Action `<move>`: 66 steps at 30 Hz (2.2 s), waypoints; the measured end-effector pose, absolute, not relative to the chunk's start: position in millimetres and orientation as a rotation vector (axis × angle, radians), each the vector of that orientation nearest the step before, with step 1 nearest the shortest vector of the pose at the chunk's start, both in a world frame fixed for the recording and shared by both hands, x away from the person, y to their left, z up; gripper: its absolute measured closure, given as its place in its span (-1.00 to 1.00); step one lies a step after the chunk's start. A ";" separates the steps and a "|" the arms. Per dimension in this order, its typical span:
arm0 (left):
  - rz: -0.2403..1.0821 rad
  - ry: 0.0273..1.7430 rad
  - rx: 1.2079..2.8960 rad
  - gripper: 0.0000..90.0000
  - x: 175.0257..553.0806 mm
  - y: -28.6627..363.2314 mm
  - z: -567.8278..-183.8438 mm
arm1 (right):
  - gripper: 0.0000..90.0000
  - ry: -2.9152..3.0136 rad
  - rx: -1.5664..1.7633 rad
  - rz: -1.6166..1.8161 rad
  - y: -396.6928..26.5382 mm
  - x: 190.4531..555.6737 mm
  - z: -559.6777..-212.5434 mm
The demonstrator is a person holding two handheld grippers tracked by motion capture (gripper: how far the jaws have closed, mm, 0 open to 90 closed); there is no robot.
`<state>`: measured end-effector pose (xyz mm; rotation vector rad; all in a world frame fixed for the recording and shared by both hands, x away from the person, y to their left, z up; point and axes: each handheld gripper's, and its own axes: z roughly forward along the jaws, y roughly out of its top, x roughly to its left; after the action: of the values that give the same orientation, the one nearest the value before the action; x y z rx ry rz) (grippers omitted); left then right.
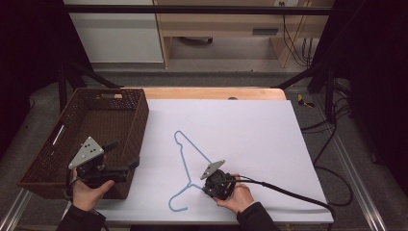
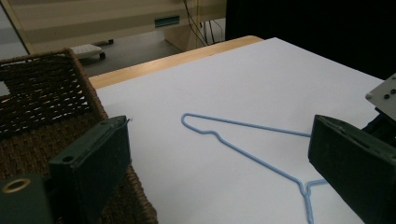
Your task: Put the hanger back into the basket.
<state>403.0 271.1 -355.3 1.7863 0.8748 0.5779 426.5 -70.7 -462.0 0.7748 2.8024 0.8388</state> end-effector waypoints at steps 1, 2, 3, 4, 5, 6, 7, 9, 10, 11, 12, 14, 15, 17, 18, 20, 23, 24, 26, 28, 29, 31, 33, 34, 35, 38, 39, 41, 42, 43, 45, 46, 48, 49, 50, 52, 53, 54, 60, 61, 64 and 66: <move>0.572 0.871 1.787 -0.88 402.0 269.2 -355.0 | 0.94 2.806 0.782 0.843 -70.9 426.7 -461.8; 0.573 0.863 1.791 -0.88 401.6 267.9 -354.8 | 0.94 2.811 0.788 0.849 -71.3 426.7 -461.6; 0.570 0.856 1.795 -0.88 400.9 265.8 -354.7 | 0.94 2.812 0.791 0.856 -71.6 426.8 -461.3; 0.568 0.848 1.799 -0.88 400.2 263.5 -354.7 | 0.94 2.815 0.795 0.867 -72.3 426.7 -460.4; 0.560 0.842 1.804 -0.88 399.3 260.4 -355.1 | 0.94 2.812 0.797 0.878 -73.3 426.7 -459.0; 0.556 0.834 1.810 -0.88 398.8 257.8 -355.5 | 0.94 2.801 0.806 0.896 -74.4 426.6 -456.7; 0.551 0.826 1.817 -0.88 398.4 255.3 -356.1 | 0.94 2.798 0.802 0.910 -76.1 426.9 -454.4; 0.545 0.812 1.835 -0.88 398.0 250.4 -357.7 | 0.94 2.789 0.810 0.947 -80.1 427.8 -449.8; 0.542 0.808 1.839 -0.88 397.9 248.7 -358.5 | 0.94 2.780 0.817 0.970 -82.0 428.3 -447.9; 0.540 0.804 1.845 -0.88 397.8 246.9 -359.4 | 0.94 2.780 0.820 0.989 -83.5 428.6 -446.4; 0.535 0.800 1.850 -0.87 397.8 245.2 -360.6 | 0.94 2.771 0.828 0.997 -85.2 428.8 -444.1; 0.531 0.796 1.856 -0.87 398.1 243.5 -362.2 | 0.94 2.765 0.836 1.029 -89.5 429.5 -439.3; 0.527 0.796 1.862 -0.87 398.4 242.6 -363.4 | 0.94 2.763 0.837 1.051 -90.9 430.0 -438.5; 0.526 0.797 1.867 -0.87 398.7 241.8 -364.9 | 0.94 2.751 0.847 1.073 -94.4 430.7 -435.0; 0.523 0.798 1.867 -0.87 398.7 241.4 -365.8 | 0.94 2.744 0.852 1.078 -95.9 430.9 -433.2; 0.517 0.799 1.870 -0.86 398.8 239.8 -368.1 | 0.94 2.734 0.862 1.109 -99.6 431.6 -430.0; 0.507 0.796 1.886 -0.86 398.1 237.5 -371.6 | 0.94 2.715 0.879 1.134 -104.6 432.2 -425.5; 0.506 0.794 1.894 -0.85 397.4 236.7 -373.1 | 0.94 2.714 0.875 1.145 -105.7 432.4 -424.6; 0.500 0.795 1.903 -0.85 395.5 234.4 -376.4 | 0.94 2.698 0.885 1.165 -108.2 432.5 -421.8; 0.495 0.790 1.916 -0.85 393.5 233.3 -379.6 | 0.94 2.693 0.889 1.172 -109.8 432.6 -419.8; 0.487 0.789 1.921 -0.85 392.5 231.9 -382.2 | 0.94 2.692 0.895 1.169 -110.2 432.5 -419.2; 0.478 0.784 1.941 -0.84 391.9 228.4 -386.8 | 0.94 2.684 0.902 1.181 -110.8 432.7 -418.9; 0.468 0.780 1.966 -0.84 392.7 223.3 -391.5 | 0.95 2.681 0.907 1.180 -111.6 433.0 -418.5; 0.465 0.779 1.976 -0.84 393.2 220.5 -393.8 | 0.94 2.676 0.905 1.189 -112.0 432.8 -418.1; 0.460 0.778 1.980 -0.84 393.5 217.6 -396.2 | 0.94 2.673 0.911 1.189 -112.1 432.7 -417.6; 0.462 0.774 1.990 -0.80 394.1 207.7 -403.0 | 0.94 2.669 0.915 1.210 -113.4 433.0 -417.1; 0.461 0.772 1.989 -0.79 394.5 204.1 -404.8 | 0.94 2.668 0.905 1.208 -114.3 433.6 -417.2; 0.455 0.767 1.991 -0.75 395.4 196.5 -407.8 | 0.94 2.670 0.918 1.209 -114.4 433.6 -417.4; 0.456 0.764 1.993 -0.74 395.9 193.5 -408.8 | 0.94 2.669 0.924 1.209 -114.0 433.6 -417.6; 0.453 0.759 1.997 -0.72 396.6 188.1 -410.1 | 0.94 2.669 0.925 1.208 -113.8 433.5 -417.7; 0.449 0.747 2.004 -0.69 398.2 179.8 -411.7 | 0.94 2.671 0.922 1.204 -113.5 433.6 -418.4; 0.445 0.743 2.005 -0.66 398.9 176.7 -412.1 | 0.94 2.672 0.925 1.202 -113.5 433.6 -418.5; 0.445 0.728 2.017 -0.62 401.5 168.2 -413.5 | 0.94 2.672 0.923 1.200 -113.4 433.6 -418.6; 0.445 0.724 2.025 -0.57 403.2 164.7 -414.3 | 0.94 2.671 0.926 1.199 -113.6 433.6 -418.5; 0.441 0.727 2.027 -0.55 405.1 161.3 -415.1 | 0.94 2.670 0.924 1.199 -113.6 433.6 -418.5; 0.431 0.717 2.028 -0.45 408.1 155.7 -416.4 | 0.94 2.670 0.922 1.197 -113.8 433.6 -418.5; 0.431 0.711 2.033 -0.41 410.0 151.7 -417.2 | 0.94 2.670 0.921 1.201 -113.8 433.7 -418.8; 0.428 0.708 2.037 -0.37 411.3 148.5 -417.9 | 0.94 2.670 0.921 1.202 -114.0 433.8 -418.8; 0.415 0.682 2.022 -0.06 416.7 134.6 -420.6 | 0.94 2.669 0.928 1.196 -114.4 433.4 -418.5; 0.406 0.677 2.016 0.02 417.7 133.1 -421.0 | 0.94 2.672 0.922 1.196 -114.6 433.6 -418.6; 0.390 0.678 1.996 0.19 419.5 131.0 -421.7 | 0.94 2.673 0.921 1.196 -114.7 433.6 -418.8; 0.381 0.681 1.986 0.31 420.8 131.1 -421.8 | 0.94 2.671 0.924 1.197 -114.5 433.5 -418.9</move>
<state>420.8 131.1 -421.8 1.9857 0.6812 0.3810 433.5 -114.5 -418.9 0.9243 2.6707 1.1967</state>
